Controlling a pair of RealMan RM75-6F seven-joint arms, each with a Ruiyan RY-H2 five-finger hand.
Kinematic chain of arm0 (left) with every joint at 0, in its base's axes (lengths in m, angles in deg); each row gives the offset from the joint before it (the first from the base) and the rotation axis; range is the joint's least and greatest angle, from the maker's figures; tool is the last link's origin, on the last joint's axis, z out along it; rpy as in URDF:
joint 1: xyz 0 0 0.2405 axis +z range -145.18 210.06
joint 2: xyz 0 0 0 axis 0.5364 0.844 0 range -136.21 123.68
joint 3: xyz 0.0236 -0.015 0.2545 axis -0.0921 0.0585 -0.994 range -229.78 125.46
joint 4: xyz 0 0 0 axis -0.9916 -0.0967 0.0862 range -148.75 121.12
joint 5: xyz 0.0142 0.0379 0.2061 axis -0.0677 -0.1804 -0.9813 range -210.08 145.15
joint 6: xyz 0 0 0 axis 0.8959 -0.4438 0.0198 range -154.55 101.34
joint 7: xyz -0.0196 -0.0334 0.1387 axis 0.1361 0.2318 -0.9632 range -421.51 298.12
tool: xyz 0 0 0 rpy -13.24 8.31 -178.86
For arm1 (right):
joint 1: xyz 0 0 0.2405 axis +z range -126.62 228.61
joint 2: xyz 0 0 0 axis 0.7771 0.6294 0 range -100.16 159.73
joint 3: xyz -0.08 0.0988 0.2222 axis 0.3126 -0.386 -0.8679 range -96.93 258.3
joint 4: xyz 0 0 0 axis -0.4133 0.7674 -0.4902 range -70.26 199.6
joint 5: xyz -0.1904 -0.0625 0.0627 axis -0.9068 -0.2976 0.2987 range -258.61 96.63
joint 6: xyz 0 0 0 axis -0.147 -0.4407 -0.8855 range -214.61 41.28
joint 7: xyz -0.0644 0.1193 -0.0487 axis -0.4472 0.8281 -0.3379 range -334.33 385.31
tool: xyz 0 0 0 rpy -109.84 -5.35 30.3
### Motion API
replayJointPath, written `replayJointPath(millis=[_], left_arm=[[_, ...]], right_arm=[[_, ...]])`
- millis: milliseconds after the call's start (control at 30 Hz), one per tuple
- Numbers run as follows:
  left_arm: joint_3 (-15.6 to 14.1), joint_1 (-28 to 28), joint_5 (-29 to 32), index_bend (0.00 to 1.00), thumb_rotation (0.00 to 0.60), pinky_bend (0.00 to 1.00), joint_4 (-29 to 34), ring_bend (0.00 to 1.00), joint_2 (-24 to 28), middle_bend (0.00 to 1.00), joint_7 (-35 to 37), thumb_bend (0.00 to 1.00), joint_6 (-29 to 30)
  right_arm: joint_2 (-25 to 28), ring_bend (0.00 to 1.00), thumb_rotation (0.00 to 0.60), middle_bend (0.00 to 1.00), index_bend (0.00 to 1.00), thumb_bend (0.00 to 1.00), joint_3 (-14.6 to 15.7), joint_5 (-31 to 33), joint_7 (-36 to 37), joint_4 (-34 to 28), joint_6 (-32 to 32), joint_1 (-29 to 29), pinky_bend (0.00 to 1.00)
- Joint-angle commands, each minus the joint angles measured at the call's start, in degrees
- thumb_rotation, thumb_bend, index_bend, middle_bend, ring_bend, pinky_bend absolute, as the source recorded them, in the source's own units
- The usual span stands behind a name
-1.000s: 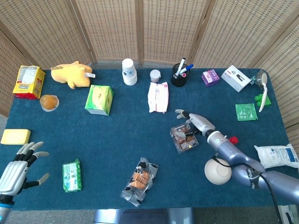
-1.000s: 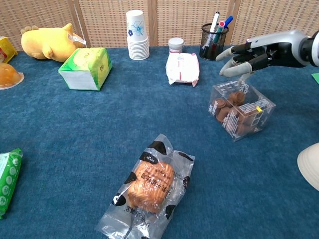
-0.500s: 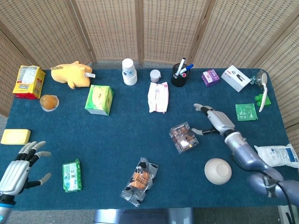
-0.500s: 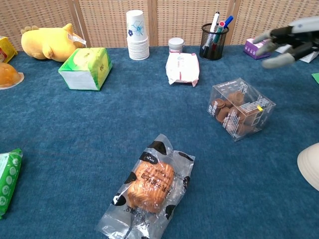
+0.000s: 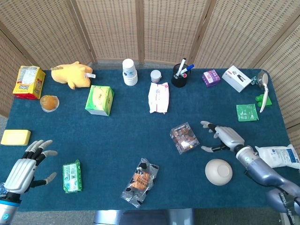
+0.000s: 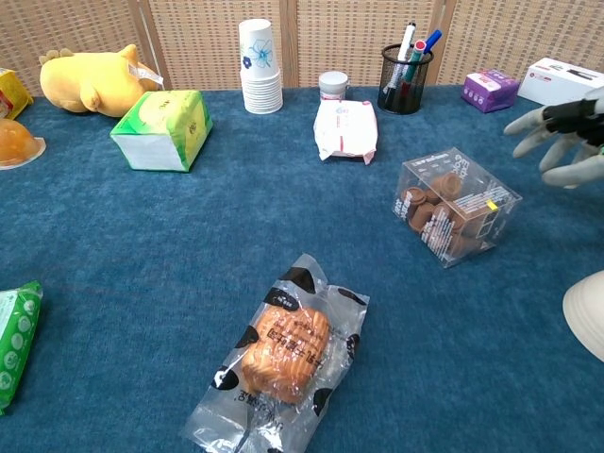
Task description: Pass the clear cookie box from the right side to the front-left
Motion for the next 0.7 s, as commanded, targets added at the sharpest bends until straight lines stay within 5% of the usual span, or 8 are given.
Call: replayJointPath(millis=[33,700], left_arm=[[-0.02,0.05,0.1,0.31,0.6,0.0,-0.16,0.0,-0.08,0.14,0.17,0.3,0.08],[-0.41,0.74,1.17,0.31,0.6,0.0,-4.81,0.0,-0.72,0.14,5.35,0.3,0.61]], right_arm=[[-0.89,0.25,0.398,0.19,0.06,0.3,-0.35,-0.33,0.07,-0.4,-0.93,0.95,0.35],[-9.22,0.29,0.4,0.19,0.06,0.28,-5.59,10.48,-10.47,-3.21,-7.28,11.21,0.35]])
